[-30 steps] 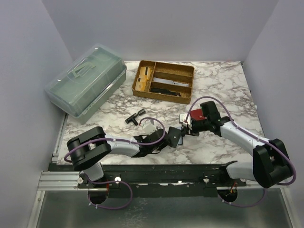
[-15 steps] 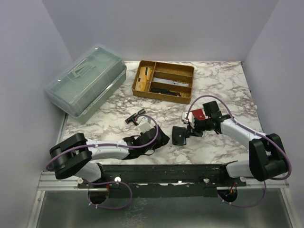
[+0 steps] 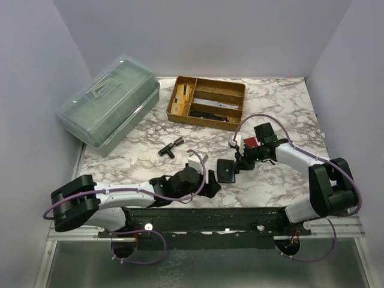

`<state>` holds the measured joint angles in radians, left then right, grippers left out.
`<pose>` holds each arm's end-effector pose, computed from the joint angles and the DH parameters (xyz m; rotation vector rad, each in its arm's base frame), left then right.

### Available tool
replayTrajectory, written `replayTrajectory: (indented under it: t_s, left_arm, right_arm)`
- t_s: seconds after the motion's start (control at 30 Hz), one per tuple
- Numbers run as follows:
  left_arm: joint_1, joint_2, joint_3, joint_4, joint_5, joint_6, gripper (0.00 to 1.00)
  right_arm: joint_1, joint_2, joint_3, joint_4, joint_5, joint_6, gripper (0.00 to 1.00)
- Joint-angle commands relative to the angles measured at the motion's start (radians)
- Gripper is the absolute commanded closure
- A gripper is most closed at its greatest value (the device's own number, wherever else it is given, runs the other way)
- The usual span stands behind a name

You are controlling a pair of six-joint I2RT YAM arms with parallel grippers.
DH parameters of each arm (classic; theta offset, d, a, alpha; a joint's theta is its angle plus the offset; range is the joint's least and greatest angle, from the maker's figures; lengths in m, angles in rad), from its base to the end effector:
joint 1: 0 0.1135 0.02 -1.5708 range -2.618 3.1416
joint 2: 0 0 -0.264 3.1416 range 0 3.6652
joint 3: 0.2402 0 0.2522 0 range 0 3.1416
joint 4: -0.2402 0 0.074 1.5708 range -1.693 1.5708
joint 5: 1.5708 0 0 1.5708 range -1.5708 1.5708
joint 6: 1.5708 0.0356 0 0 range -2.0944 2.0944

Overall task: Take the credit cards out of the card holder
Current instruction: Open the card holder at the center of the board.

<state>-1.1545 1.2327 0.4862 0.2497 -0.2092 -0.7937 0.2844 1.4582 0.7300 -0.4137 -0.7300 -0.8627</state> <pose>0.1073 -0.2244 0.1884 0.2598 2.1918 -0.9549 0.2380 0.0943 0.1662 -1.4915 1.9354 0.7406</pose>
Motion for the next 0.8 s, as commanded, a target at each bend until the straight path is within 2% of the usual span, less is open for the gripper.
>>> replayTrajectory:
  t_s: [0.0,0.1,0.2,0.53,0.77]
  left_arm:
    - [-0.116,0.121,0.095,0.015,-0.112,0.344,0.19]
    - [-0.181,0.203,0.139,0.041,-0.254,0.496,0.19]
    - [-0.221,0.285,0.169,0.112,-0.339,0.625,0.18]
    - [-0.238,0.487,0.249,0.270,-0.407,0.851,0.18]
    - [-0.244,0.596,0.328,0.334,-0.436,0.913,0.17]
  right_arm:
    - [-0.020,0.025,0.036,-0.041,-0.017,0.054,0.89]
    - [-0.029,0.022,0.036,-0.045,0.012,0.054,0.87]
    - [-0.038,0.021,0.043,-0.064,0.015,0.049,0.86]
    - [-0.044,0.036,0.065,-0.114,0.003,0.034,0.85]
    - [-0.045,0.041,0.068,-0.120,0.002,0.033,0.84]
